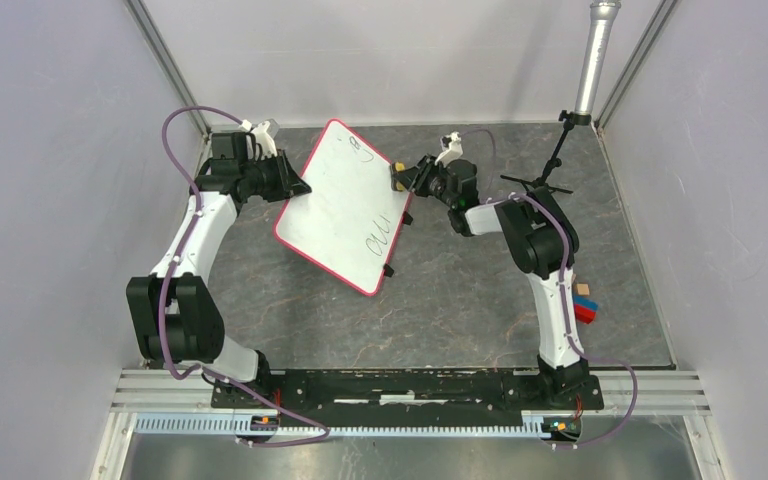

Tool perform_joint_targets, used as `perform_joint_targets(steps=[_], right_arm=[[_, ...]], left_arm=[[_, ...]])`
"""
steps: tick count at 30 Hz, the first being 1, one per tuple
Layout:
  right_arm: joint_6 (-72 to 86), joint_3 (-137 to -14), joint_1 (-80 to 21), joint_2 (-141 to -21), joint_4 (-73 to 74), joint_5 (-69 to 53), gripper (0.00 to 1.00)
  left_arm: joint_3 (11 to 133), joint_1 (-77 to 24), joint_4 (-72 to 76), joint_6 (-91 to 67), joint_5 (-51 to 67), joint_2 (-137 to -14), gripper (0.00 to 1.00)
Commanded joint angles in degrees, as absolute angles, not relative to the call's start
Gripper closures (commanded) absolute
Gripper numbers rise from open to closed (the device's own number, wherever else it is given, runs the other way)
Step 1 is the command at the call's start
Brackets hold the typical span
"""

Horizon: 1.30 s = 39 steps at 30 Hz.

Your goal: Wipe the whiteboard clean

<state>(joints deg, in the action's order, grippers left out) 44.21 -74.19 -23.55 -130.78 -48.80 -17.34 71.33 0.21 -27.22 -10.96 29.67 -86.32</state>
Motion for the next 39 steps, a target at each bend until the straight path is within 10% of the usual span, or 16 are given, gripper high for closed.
perform_joint_targets(steps=[1, 22, 39], right_arm=[[41.20, -67.55, -28.34, -127.90, -46.23, -17.66, 0.67], [34.92, -43.42, -37.64, -110.04, -50.15, -9.59, 0.67], [28.60, -54.32, -44.20, -113.88, -44.06, -6.96, 0.67]], left_arm=[[70.93, -0.09, -32.91, -6.72, 24.73, -87.77, 0.98], [70.94, -0.09, -32.34, -10.02, 25.63, -86.93, 0.98], [70.49, -0.09, -31.64, -10.21, 26.94, -86.84, 0.98]])
